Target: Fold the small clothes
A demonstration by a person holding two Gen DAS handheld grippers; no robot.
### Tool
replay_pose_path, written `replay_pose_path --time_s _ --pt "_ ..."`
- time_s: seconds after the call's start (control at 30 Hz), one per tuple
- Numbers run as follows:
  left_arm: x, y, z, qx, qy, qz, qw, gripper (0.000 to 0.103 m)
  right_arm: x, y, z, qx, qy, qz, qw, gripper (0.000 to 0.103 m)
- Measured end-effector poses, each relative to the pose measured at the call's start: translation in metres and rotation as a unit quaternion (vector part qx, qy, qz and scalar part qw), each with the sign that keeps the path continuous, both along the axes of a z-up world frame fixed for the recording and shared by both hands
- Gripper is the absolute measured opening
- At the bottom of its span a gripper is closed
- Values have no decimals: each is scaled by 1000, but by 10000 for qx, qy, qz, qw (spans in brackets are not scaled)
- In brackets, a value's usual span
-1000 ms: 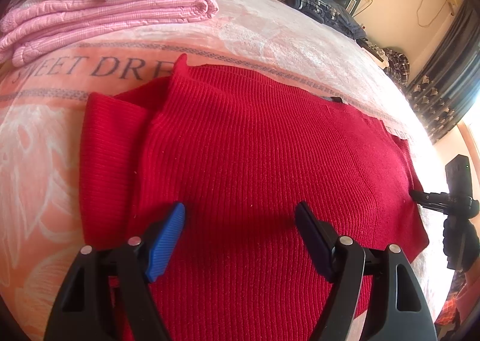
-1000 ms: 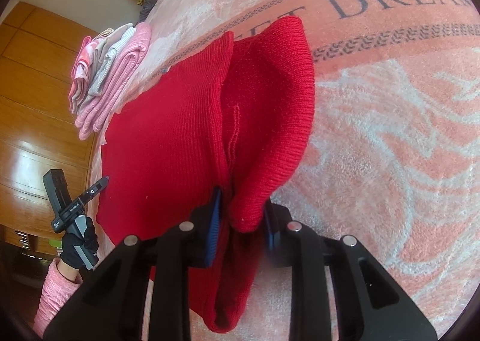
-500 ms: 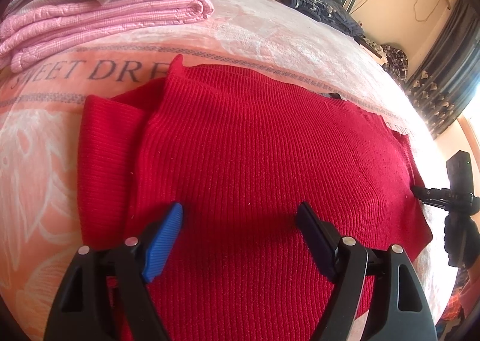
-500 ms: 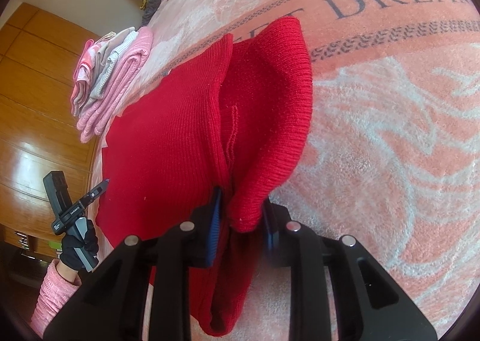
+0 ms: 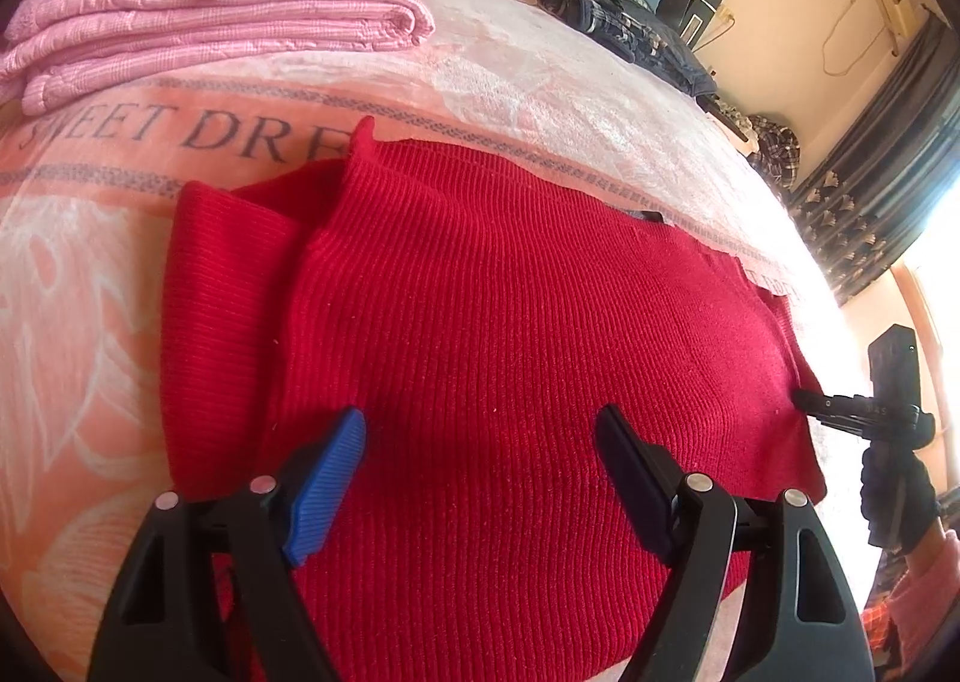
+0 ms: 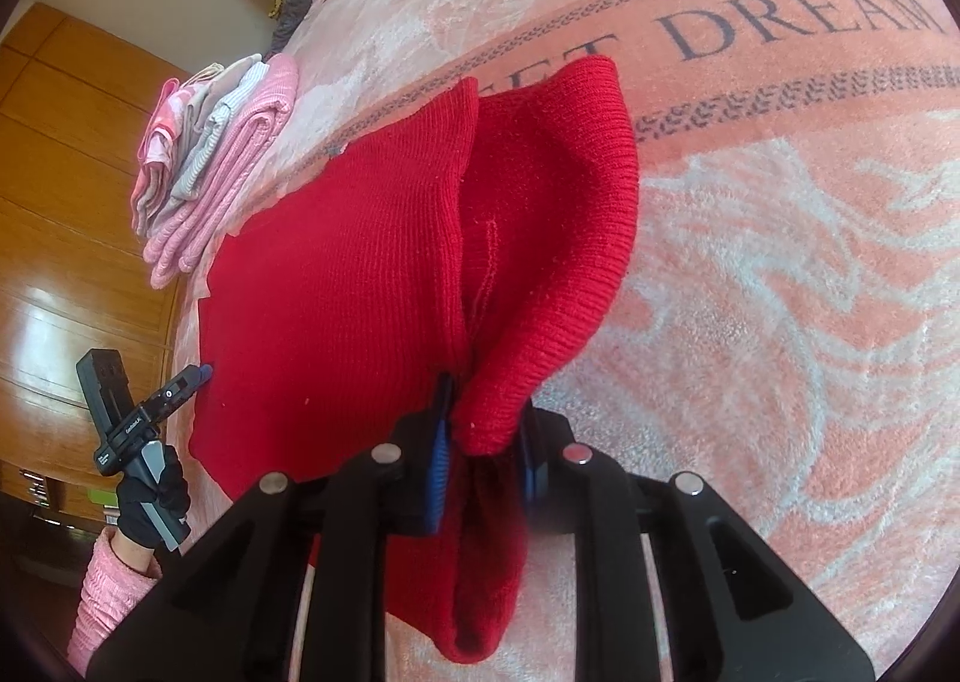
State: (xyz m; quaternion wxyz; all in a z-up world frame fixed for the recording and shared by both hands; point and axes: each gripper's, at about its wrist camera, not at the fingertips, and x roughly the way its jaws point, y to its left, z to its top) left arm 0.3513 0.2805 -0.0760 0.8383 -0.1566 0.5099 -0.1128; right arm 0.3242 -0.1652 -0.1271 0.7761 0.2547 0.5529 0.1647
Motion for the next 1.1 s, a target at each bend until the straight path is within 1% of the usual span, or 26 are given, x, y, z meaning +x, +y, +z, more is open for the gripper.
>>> replay_pose_path --time_s 0.1,0.2,0.33,0.47,0.53,0.6,0.73,0.77,0.8,0.83,0.87,0.97,1.03,1.07,1.1 --pt "-3 12 4 -287 -7 25 9996 80 4 8 22 27 -26 -76 10000 15" --pt "-6 23 11 -418 -143 13 9990 80 13 32 53 -115 -215 77 9997 14" --pt "-10 32 22 -542 -322 -78 9980 80 29 86 88 -385 -364 458 9975 13" --pt "-11 39 23 -626 -327 -103 9975 80 48 150 106 -582 -421 872 9936 13" --pt "-11 43 21 -692 -310 -83 9971 80 57 186 110 -762 -429 1155 9895 13" --pt "-12 47 19 -723 -285 -63 9970 80 64 219 107 -910 -368 1399 9853 12" --pt "-13 55 14 -758 -238 -4 9968 80 66 270 80 -1339 -69 1816 9742 11" --pt "-13 56 13 -784 -225 14 9967 80 64 280 73 -1461 -35 1940 9701 14" --pt "-13 57 12 -799 -216 26 9966 80 62 286 66 -1533 29 2008 9676 21" --pt "-12 57 12 -800 -211 34 9966 80 59 287 62 -1472 86 2020 9682 24" --pt "-12 57 12 -801 -211 36 9966 80 57 288 60 -1315 105 2046 9699 30" --pt "-10 56 16 -833 -255 55 9962 80 50 281 71 -956 -58 2044 9742 32" --pt "-8 56 21 -852 -312 87 9958 80 43 271 86 -676 -149 1975 9779 38" --pt "-6 56 24 -889 -348 110 9954 80 38 266 94 -630 -204 1965 9783 42" --pt "-5 56 27 -935 -380 134 9948 80 32 263 102 -698 -257 2017 9766 42"
